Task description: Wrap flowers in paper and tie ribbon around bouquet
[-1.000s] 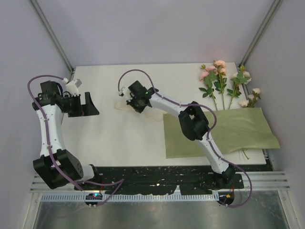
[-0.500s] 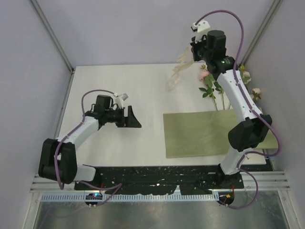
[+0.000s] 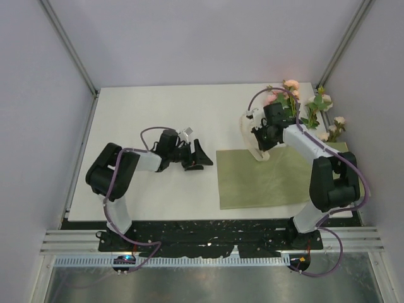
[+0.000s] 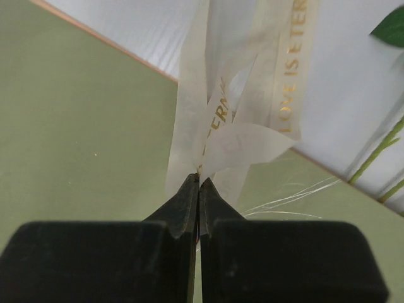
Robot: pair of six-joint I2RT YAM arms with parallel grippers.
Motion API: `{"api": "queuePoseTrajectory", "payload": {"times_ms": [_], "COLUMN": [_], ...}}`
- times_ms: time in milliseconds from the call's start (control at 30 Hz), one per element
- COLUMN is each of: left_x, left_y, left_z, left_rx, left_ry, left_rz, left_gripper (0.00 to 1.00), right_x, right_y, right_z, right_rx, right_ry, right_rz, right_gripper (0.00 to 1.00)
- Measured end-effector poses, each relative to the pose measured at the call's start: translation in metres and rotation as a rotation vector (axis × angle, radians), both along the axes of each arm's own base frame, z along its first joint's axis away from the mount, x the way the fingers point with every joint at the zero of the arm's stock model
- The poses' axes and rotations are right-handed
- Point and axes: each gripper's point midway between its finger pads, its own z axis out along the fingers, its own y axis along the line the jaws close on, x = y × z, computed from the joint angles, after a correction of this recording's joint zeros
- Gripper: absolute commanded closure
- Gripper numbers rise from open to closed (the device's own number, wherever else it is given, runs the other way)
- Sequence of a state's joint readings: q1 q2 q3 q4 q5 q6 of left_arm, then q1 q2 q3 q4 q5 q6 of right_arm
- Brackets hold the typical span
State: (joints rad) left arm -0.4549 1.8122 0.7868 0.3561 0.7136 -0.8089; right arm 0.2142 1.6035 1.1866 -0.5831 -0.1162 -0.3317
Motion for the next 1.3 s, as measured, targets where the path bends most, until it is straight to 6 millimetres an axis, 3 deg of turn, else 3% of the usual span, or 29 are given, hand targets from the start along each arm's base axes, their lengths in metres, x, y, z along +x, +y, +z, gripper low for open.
{"api": "queuePoseTrajectory", "payload": {"times_ms": [100,300,733,800,900,1000,1067,1133,1233,1300], "left_x": [0.014,0.027,0.041,0.038,0.032,0.027,0.027,0.026,0.039,0.051], "left_y": [-0.014,-0.042,-0.111,-0.123,-0.132,-0.13,-0.122,-0.11,-0.065,-0.029], "left_z": [0.0,-0.003,0.001,0.003,0.001,-0.01,-0.018,-0.026,-0.023,-0.014], "left_rx": [-0.019,-0.023,-0.088,-0.11,-0.115,-0.073,-0.041,-0.001,0.067,0.122], "left_ry": [-0.008,-0.013,-0.004,-0.003,0.003,0.023,0.039,0.054,0.058,0.037], "left_rz": [0.031,0.074,0.082,0.07,0.056,0.058,0.064,0.066,0.111,0.147], "left_gripper": [0.25,0.26,0.2,0.27,0.51,0.84,0.96,1.0,1.0,1.0], "right_x": [-0.018,-0.033,-0.025,-0.025,-0.025,-0.025,-0.026,-0.025,-0.018,-0.003], "right_y": [-0.005,-0.005,0.0,0.0,0.0,0.0,0.001,0.004,0.0,-0.007], "right_z": [-0.034,-0.086,-0.086,-0.086,-0.086,-0.086,-0.085,-0.084,-0.074,-0.05], "right_rx": [-0.031,-0.054,-0.062,-0.062,-0.062,-0.06,-0.054,-0.042,-0.033,-0.018], "right_ry": [0.119,0.297,0.419,0.422,0.425,0.425,0.428,0.428,0.404,0.34], "right_rz": [0.006,0.015,0.017,0.017,0.015,0.014,0.012,0.011,-0.004,-0.023], "right_gripper": [0.94,0.94,0.94,0.94,0.94,0.94,0.94,0.94,0.94,0.94]}}
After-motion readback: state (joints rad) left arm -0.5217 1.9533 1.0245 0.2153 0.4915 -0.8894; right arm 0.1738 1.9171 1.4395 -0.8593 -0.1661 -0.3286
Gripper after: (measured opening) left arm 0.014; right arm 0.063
